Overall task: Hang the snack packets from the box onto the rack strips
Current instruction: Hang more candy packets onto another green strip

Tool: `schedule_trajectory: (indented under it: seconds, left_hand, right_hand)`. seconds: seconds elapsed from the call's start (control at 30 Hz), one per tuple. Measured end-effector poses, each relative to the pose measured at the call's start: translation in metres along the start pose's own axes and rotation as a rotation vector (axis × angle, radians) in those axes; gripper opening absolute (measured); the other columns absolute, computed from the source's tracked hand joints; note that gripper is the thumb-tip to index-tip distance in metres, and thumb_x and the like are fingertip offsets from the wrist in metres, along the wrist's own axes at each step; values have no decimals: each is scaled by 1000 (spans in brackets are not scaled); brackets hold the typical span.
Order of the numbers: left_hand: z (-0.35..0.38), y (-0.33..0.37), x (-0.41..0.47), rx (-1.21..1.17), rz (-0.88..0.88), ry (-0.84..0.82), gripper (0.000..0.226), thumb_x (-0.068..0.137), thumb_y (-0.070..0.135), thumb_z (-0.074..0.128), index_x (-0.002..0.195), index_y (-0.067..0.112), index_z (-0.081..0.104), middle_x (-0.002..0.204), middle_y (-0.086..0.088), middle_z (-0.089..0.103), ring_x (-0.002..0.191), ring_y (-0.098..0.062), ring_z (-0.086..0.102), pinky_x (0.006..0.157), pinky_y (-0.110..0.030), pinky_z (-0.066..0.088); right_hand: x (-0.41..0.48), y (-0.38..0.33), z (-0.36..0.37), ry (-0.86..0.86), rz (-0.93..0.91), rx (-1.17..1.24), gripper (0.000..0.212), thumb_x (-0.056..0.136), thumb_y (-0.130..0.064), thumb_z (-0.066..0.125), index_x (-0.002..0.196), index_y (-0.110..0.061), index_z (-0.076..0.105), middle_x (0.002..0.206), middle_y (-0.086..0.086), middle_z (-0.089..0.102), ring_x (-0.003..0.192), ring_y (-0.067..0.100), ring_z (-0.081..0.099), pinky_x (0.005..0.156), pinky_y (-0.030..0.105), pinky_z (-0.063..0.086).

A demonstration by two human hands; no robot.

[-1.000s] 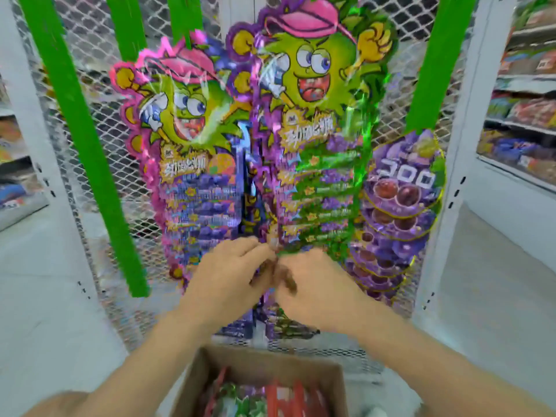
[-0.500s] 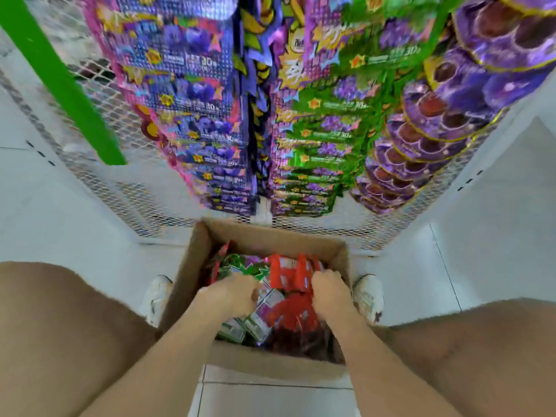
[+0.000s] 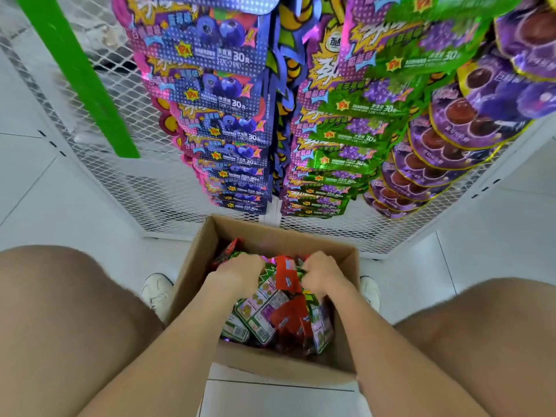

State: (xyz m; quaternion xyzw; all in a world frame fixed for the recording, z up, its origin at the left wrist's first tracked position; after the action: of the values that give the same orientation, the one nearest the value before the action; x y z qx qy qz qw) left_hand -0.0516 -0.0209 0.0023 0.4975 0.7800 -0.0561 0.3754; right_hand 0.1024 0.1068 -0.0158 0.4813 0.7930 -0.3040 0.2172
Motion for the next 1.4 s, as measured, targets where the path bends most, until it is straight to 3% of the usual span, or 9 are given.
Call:
schedule_trajectory:
  seconds: [0.17,0.3,0.4,0.6,0.73,0.9,1.03,1.23,1.4]
  left_hand:
    - [-52,5,-27,-96,29,145,87,86,1,72,159,20,28,142,-18,53,118,-40,60,94,-43,54]
    - [-111,10,-77,-105,143,335,23,85,28,85,95,14,69,91,-9,65,86,-29,59,67,-33,40]
    - [-149,-2,-116,-94,194,418,31,88,30,82,81,5,65,80,-17,64,74,-31,53,61,-38,37]
    - [-200,-9,-173,-467,334,564,25,81,25,92,78,15,69,58,14,60,58,-3,51,55,-16,39]
    - [-227,-19,-178,-617,333,698,27,81,36,89,77,16,73,59,8,64,55,-6,53,54,-17,40]
    - [-246,-61,-161,-686,63,921,43,102,49,61,77,14,70,68,-1,73,66,-23,73,62,-36,59]
    - [-248,-116,-159,-381,-293,1193,20,96,28,60,91,9,61,88,-10,64,80,-35,57,64,-35,37]
    - [-256,-151,-150,-412,-265,1152,56,93,29,77,129,-4,48,127,-19,53,115,-38,55,81,-37,41]
    - [-270,-156,-135,-487,-165,1070,44,82,22,78,114,3,55,112,-14,61,103,-35,63,78,-47,55]
  right_hand:
    - [-34,-58,-70,-178,-281,-100,49,90,-10,66,135,-29,66,99,1,68,69,19,66,54,23,51]
    - [-79,-101,-116,-104,-442,-160,49,92,-5,63,140,-17,63,85,-14,55,55,12,59,51,24,49]
    - [-110,-127,-137,-82,-567,-125,40,90,-6,67,129,-17,68,113,9,71,68,20,69,58,33,62]
    - [-140,-152,-163,73,-783,95,23,92,-28,78,82,-11,65,68,0,55,63,5,48,65,28,42]
    - [-126,-165,-171,246,-740,196,45,84,-49,76,117,-18,71,112,2,74,103,7,67,102,24,51]
    - [-126,-189,-166,560,-653,-7,46,69,-51,52,95,-18,70,66,-5,48,77,29,48,69,33,40]
    - [-140,-213,-145,496,-605,-278,50,76,-45,52,118,-24,68,101,3,70,104,33,65,80,40,56]
    - [-153,-239,-129,443,-627,-364,34,80,-34,55,111,-21,63,85,1,59,89,33,63,76,41,57]
    - [-167,-251,-114,414,-604,-414,28,87,-32,58,111,-18,59,100,6,55,93,36,60,74,41,46]
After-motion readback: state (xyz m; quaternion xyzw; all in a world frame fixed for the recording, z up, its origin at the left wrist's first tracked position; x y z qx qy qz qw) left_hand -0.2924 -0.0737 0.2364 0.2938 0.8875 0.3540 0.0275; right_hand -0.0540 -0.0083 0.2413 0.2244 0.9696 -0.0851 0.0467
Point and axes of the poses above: each hand's wrist, its own x-axis towards the middle knuckle, its own z-axis out of the palm, y = z × x, the point moved 4 cm from there along x, towards the middle knuckle
